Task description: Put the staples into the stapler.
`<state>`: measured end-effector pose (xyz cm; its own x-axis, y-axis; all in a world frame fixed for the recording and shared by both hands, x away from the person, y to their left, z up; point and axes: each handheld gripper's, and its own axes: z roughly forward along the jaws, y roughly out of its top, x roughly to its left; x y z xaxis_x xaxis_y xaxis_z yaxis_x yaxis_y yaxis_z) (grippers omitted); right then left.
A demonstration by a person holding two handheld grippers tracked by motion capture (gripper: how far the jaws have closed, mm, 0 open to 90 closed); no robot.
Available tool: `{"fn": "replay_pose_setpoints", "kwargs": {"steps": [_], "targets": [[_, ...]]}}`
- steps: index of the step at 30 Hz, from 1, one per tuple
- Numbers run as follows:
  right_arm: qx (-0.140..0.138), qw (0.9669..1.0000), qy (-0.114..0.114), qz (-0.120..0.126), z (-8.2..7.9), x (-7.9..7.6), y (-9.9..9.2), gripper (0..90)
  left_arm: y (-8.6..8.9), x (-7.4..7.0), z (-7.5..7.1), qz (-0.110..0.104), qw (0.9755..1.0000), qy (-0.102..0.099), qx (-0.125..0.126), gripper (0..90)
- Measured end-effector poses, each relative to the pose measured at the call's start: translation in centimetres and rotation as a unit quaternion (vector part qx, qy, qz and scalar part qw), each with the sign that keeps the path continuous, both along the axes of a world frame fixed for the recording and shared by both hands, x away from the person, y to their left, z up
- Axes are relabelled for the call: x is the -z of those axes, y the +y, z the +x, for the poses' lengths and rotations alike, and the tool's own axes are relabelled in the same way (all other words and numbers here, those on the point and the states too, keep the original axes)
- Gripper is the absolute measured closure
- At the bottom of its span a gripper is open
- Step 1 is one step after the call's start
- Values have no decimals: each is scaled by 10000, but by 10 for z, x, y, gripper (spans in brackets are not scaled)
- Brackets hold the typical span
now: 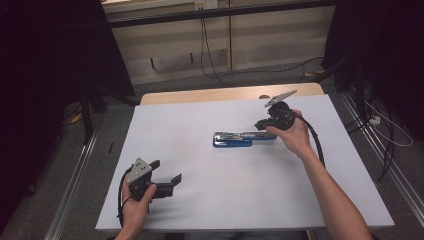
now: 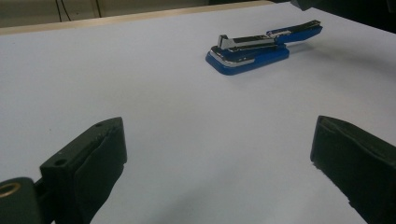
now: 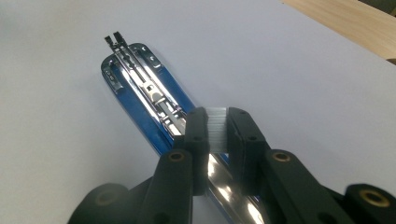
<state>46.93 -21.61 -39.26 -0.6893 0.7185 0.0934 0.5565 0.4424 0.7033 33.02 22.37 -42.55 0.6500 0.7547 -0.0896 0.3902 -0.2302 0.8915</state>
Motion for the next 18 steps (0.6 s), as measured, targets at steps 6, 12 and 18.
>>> {"fn": "replay_pose_setpoints", "kwargs": {"steps": [6, 12, 18], "targets": [[-171, 9998, 36, -13, 1, -2, 9, 792, 1, 0, 0, -28, 10000, -23, -26, 38], [-300, 9995, -23, -7, 2, -5, 18, 792, 1, 0, 0, -25, 10000, -21, -30, 38], [-394, 9992, -46, 15, 3, -4, 23, 792, 1, 0, 0, -21, 10000, -21, -63, 38]]}}
